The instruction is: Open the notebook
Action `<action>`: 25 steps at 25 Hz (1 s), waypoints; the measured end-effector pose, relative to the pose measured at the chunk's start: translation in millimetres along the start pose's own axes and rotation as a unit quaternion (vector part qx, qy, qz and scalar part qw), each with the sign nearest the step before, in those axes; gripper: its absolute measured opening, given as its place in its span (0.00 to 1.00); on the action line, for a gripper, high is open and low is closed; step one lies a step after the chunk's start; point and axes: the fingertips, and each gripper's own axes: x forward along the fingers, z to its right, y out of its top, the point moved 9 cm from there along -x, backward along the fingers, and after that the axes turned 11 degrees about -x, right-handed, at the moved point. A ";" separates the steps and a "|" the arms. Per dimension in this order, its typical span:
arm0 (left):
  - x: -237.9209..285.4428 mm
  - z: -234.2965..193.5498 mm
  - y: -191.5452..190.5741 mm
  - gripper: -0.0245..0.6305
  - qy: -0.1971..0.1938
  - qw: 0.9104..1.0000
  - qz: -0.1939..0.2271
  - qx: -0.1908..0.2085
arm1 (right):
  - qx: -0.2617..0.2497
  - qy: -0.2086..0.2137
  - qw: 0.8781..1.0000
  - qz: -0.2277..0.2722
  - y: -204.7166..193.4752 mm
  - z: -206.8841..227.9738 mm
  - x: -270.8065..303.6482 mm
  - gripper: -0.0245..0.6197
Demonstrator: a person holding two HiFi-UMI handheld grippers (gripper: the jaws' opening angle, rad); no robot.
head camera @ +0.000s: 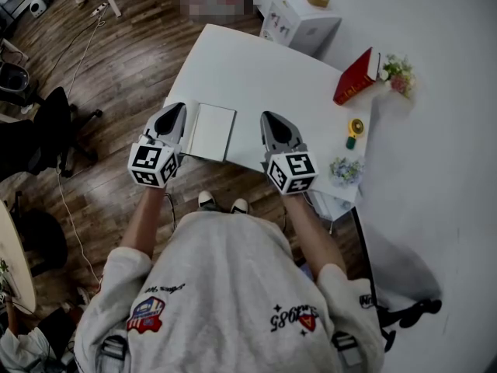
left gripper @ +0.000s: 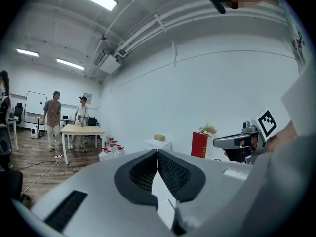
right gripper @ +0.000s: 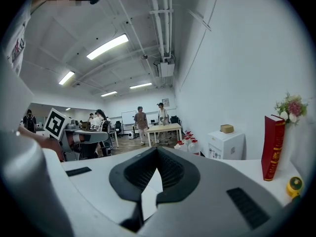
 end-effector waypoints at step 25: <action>1.2 -5.7 -20.6 0.04 0.011 0.999 -0.021 -0.029 | -0.012 0.005 1.000 -0.006 -2.4 3.5 3.8 0.03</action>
